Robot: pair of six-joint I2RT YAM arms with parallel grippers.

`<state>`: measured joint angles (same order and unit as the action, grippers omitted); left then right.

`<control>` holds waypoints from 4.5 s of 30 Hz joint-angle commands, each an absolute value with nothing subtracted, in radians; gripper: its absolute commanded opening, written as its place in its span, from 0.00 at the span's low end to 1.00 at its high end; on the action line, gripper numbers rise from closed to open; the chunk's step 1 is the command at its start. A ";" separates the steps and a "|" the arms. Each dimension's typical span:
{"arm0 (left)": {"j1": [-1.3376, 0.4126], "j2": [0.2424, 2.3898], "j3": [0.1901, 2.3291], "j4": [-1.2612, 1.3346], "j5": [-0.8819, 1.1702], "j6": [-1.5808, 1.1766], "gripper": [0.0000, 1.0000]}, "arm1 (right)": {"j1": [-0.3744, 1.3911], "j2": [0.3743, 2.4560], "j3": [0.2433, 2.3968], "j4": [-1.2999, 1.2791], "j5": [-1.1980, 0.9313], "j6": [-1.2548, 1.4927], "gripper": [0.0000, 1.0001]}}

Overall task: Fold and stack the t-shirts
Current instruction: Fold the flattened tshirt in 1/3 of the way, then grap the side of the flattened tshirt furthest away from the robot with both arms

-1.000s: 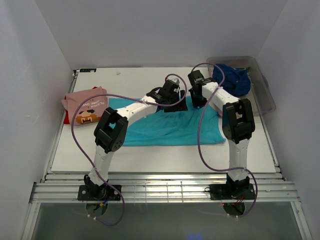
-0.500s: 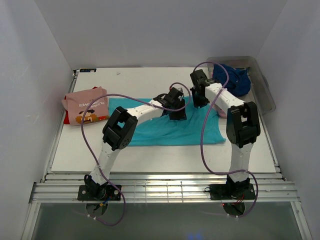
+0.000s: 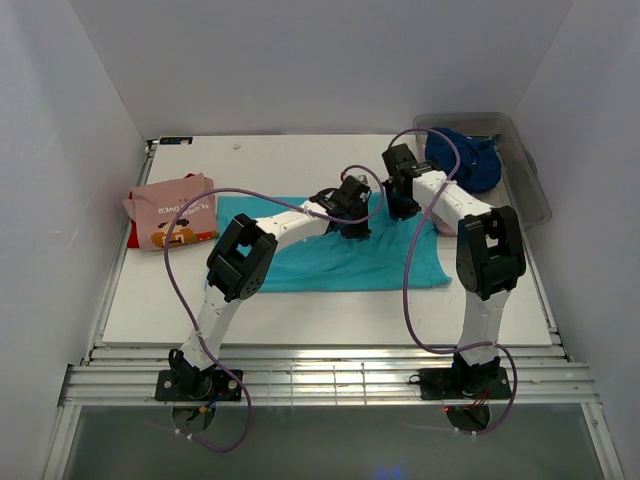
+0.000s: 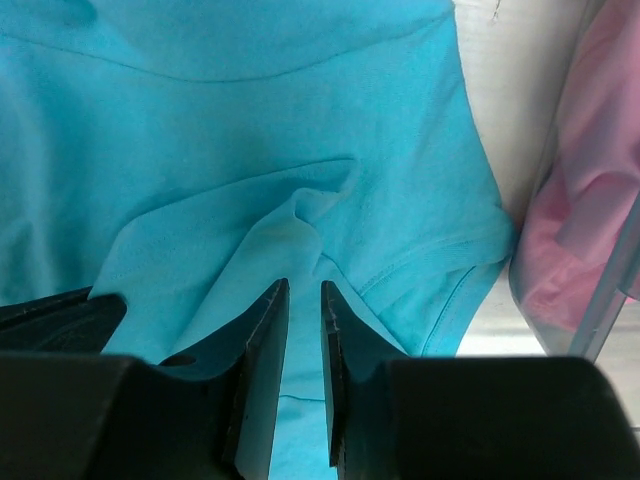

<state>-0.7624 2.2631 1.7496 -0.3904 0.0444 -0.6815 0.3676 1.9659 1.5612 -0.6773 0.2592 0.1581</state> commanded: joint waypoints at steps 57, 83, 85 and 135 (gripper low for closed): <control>-0.784 2.100 1.681 -0.385 -0.110 -0.640 0.01 | 0.353 2.019 1.655 -0.653 0.354 0.147 0.08; -0.854 2.016 1.707 -0.591 -0.636 -0.578 0.84 | 0.353 1.856 1.530 -0.635 0.301 0.175 0.27; -0.854 1.976 1.671 -0.598 -0.679 -0.568 0.85 | 0.354 1.795 1.479 -0.638 0.269 0.184 0.27; -0.127 2.069 1.597 -0.489 -0.336 -0.373 0.91 | 0.239 2.396 2.074 -0.643 0.012 0.097 0.43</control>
<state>-0.1356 2.0624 1.5700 -0.4858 -0.3321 -0.3656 0.2401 2.3825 2.0804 -0.6491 0.0414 0.1108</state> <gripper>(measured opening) 0.909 0.425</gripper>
